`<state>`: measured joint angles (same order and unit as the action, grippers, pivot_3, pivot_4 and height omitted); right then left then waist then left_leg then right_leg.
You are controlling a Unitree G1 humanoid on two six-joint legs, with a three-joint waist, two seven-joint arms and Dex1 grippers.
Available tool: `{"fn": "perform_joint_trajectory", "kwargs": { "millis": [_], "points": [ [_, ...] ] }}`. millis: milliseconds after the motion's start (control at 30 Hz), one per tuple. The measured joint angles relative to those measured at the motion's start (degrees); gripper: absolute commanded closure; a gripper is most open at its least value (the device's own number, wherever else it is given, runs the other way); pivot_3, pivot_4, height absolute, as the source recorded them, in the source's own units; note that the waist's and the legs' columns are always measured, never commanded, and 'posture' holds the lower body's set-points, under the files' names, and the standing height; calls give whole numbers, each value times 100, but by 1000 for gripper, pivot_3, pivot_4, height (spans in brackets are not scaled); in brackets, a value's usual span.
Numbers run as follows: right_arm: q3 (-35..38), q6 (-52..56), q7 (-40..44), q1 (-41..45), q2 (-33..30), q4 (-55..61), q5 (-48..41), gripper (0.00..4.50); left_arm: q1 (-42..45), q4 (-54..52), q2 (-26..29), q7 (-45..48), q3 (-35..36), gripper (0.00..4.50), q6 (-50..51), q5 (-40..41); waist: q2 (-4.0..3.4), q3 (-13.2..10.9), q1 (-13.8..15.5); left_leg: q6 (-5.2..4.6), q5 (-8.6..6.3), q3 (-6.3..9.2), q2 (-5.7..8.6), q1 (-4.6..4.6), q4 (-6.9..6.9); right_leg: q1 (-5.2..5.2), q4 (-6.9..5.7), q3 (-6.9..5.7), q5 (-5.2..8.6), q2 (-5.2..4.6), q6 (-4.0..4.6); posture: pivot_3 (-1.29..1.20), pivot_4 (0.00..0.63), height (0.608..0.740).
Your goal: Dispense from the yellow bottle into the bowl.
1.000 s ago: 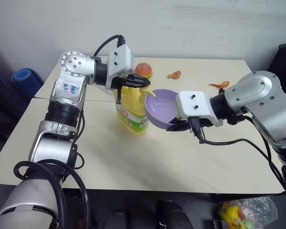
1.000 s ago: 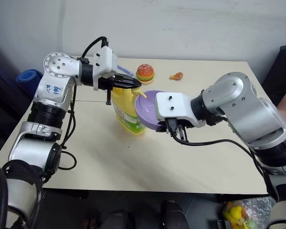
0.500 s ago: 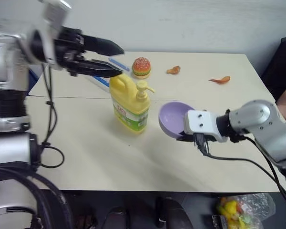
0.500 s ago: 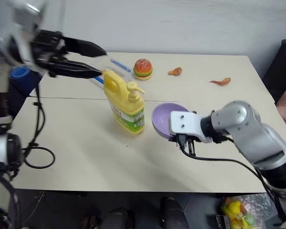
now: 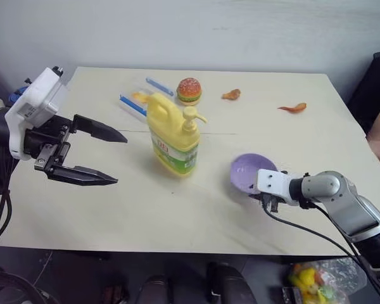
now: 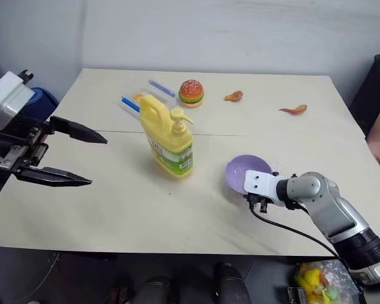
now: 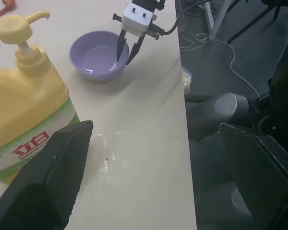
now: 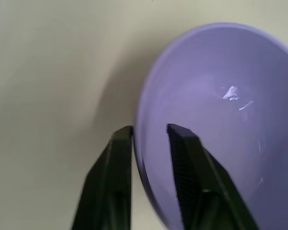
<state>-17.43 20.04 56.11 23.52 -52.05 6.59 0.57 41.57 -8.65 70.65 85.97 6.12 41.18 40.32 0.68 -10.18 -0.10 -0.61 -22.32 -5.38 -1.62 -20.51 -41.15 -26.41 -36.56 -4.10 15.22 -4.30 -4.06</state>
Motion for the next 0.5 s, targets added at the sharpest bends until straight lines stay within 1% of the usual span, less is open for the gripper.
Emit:
{"fn": "perform_joint_trajectory", "kwargs": {
  "millis": [67,133,200,233,267,367,467,500],
  "points": [
    [90,31,24,-42,0,-16,-40,1687,-23,21,-24,-4,1,0,-34,0,0,0,0,0,0,0,-1,0,1,0,0,0,0,0,0,0,150,740],
    [374,200,85,-123,-11,38,-224,998,-24,63,-78,-7,6,0,-44,1,0,0,2,0,0,0,-1,0,0,1,0,0,0,1,0,0,150,740],
    [777,469,241,-273,-159,241,-550,326,-48,147,-89,-6,16,0,-65,-7,-5,-3,9,-1,0,-1,-1,0,0,0,0,2,0,0,-1,0,150,740],
    [1112,649,375,-335,-286,360,-810,12,-99,242,-85,-6,52,0,-91,-24,-8,-4,13,-1,-1,-1,0,0,0,0,0,2,-1,-1,-1,0,150,740],
    [1476,867,535,-399,-437,487,-1126,12,-175,305,-65,-5,80,0,-126,-43,-11,-7,20,-3,-1,-1,0,0,0,0,1,2,-1,-2,-2,0,150,740],
    [2891,1520,1256,-545,-1093,635,-2114,12,-371,576,39,-2,166,0,-169,-114,-12,-8,31,-5,-3,0,-1,-1,1,1,3,-1,-1,-1,-2,0,150,740],
    [4265,1929,2109,-957,-1825,376,-2690,12,-434,926,261,-1,365,0,-197,-144,-8,-5,51,-9,-6,0,-4,4,9,9,14,-4,-1,7,-2,0,150,740],
    [4474,2004,2259,-1037,-1894,343,-2793,12,-419,975,271,-1,424,0,-197,-142,-6,-4,48,-10,-7,0,-5,12,10,17,14,-2,-1,7,-2,0,150,740]
  ]
}}
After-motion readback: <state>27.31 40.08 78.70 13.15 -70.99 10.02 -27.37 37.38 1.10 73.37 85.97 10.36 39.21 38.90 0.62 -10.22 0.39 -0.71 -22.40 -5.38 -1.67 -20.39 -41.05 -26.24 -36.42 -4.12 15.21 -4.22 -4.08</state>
